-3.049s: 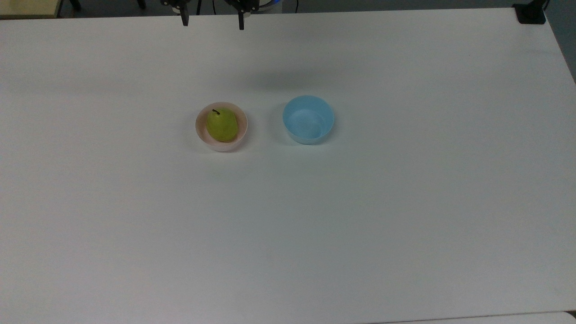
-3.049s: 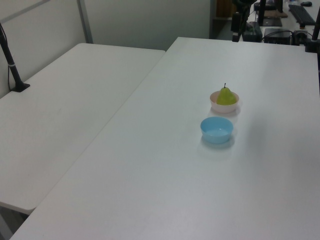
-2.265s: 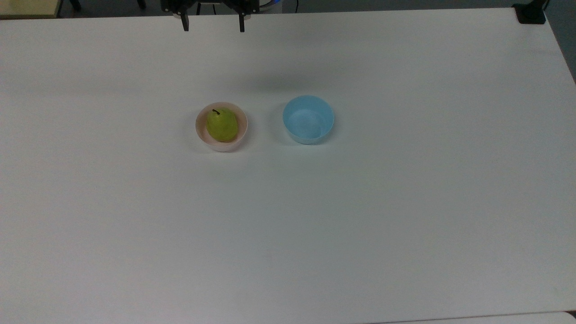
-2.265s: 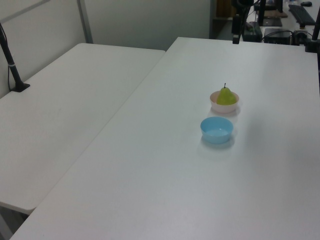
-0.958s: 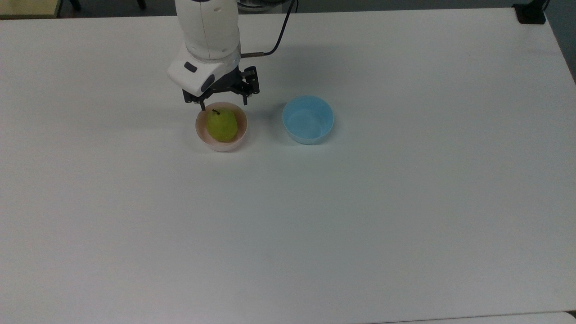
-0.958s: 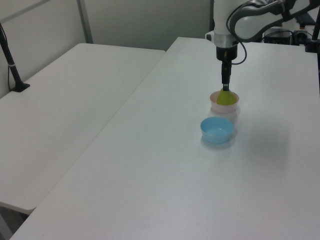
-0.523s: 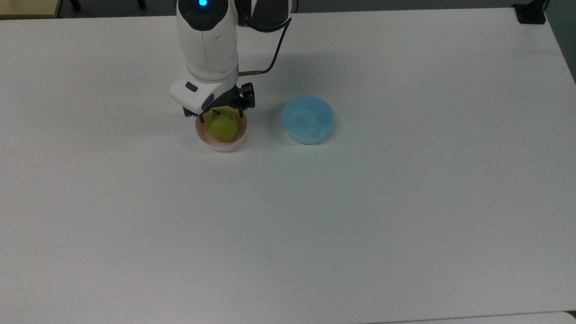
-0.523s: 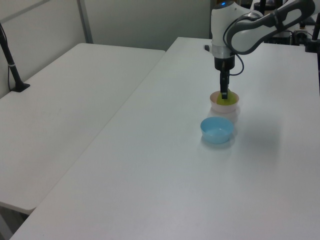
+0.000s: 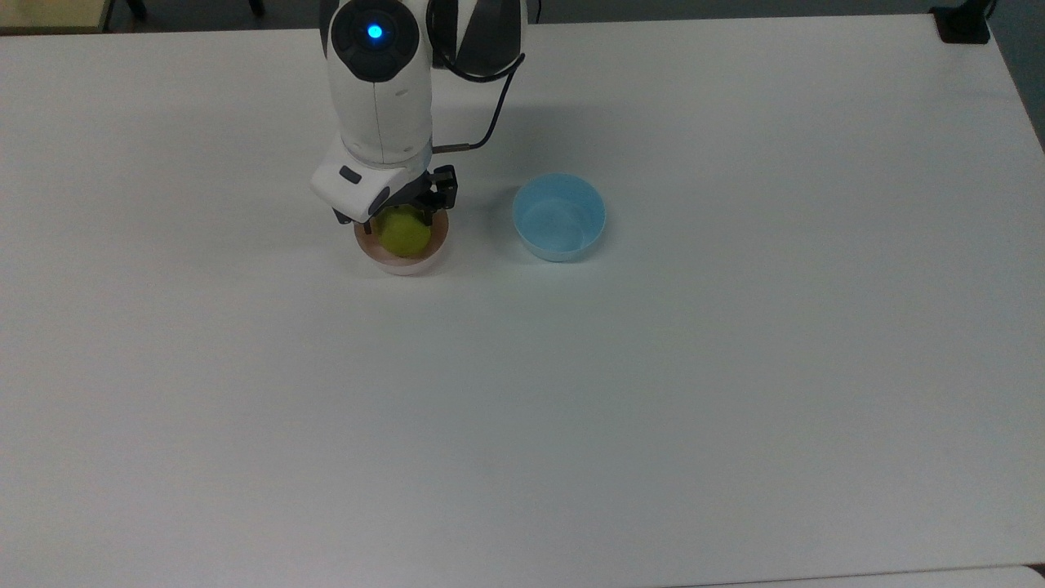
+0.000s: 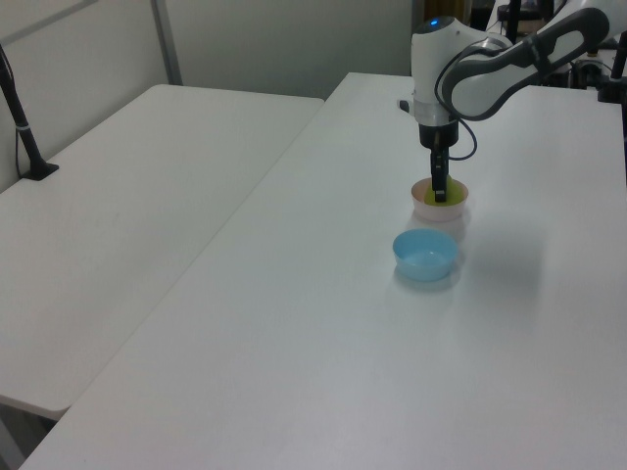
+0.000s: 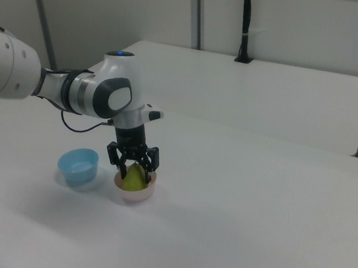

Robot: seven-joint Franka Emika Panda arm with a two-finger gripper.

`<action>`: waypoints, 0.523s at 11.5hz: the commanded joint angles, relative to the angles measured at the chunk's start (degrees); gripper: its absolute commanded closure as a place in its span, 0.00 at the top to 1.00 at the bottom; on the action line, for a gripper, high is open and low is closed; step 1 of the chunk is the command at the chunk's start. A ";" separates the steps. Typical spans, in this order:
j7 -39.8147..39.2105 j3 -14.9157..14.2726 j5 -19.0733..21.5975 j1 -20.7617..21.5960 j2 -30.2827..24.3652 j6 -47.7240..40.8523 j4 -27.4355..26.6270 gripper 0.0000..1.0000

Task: Pick up a pear from the bowl
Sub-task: 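Close the gripper on the green pear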

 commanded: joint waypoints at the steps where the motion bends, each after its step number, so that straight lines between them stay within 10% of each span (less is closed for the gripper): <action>1: -1.01 -0.20 -1.09 -0.19 -0.90 2.18 -1.83 0.48; 6: 2.66 -0.11 -0.39 0.42 -4.49 0.95 -1.13 0.39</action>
